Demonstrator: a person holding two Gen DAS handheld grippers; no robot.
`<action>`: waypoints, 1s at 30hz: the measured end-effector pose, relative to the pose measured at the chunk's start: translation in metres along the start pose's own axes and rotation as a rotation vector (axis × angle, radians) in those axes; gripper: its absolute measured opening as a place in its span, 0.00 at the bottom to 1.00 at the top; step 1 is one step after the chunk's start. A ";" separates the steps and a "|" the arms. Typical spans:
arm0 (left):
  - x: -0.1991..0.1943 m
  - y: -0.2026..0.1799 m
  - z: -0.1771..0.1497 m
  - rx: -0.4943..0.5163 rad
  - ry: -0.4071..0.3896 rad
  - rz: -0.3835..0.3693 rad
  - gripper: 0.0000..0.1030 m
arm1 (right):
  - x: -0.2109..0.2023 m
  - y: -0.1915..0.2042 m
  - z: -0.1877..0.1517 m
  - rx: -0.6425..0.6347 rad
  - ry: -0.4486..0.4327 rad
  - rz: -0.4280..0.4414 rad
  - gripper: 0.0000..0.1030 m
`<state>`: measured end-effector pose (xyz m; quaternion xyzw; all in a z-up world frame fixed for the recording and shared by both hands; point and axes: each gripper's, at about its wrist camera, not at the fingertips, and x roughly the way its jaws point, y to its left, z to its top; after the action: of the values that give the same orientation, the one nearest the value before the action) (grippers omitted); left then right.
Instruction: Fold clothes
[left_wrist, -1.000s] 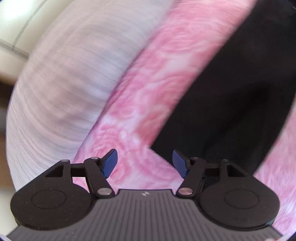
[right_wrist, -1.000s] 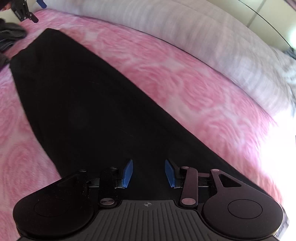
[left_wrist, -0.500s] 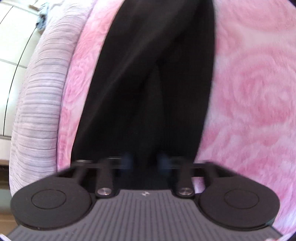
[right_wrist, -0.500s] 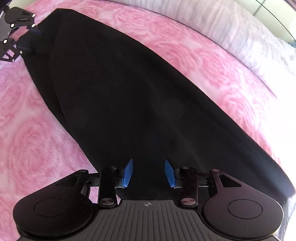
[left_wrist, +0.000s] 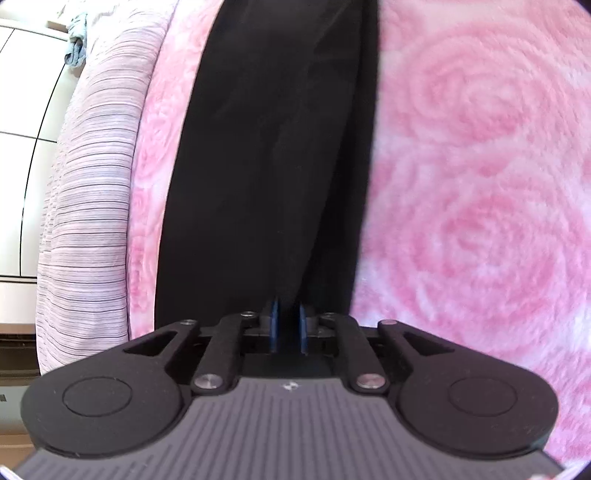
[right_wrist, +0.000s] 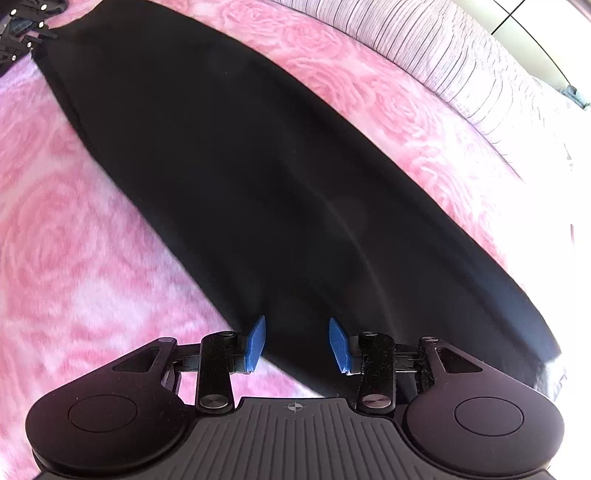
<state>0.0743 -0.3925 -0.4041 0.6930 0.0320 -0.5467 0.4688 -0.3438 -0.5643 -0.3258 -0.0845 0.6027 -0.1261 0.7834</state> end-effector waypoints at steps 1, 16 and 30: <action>-0.002 -0.001 -0.001 0.002 0.003 0.005 0.08 | -0.005 0.002 -0.009 -0.005 0.003 -0.017 0.41; -0.021 -0.009 0.022 -0.085 0.032 0.043 0.15 | -0.018 -0.024 -0.085 0.027 0.040 -0.251 0.41; -0.078 -0.032 0.279 -0.112 -0.450 -0.080 0.48 | -0.027 -0.025 -0.114 0.474 -0.050 -0.235 0.41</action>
<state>-0.1784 -0.5293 -0.3518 0.5248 -0.0155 -0.7030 0.4797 -0.4630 -0.5777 -0.3232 0.0289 0.5227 -0.3518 0.7760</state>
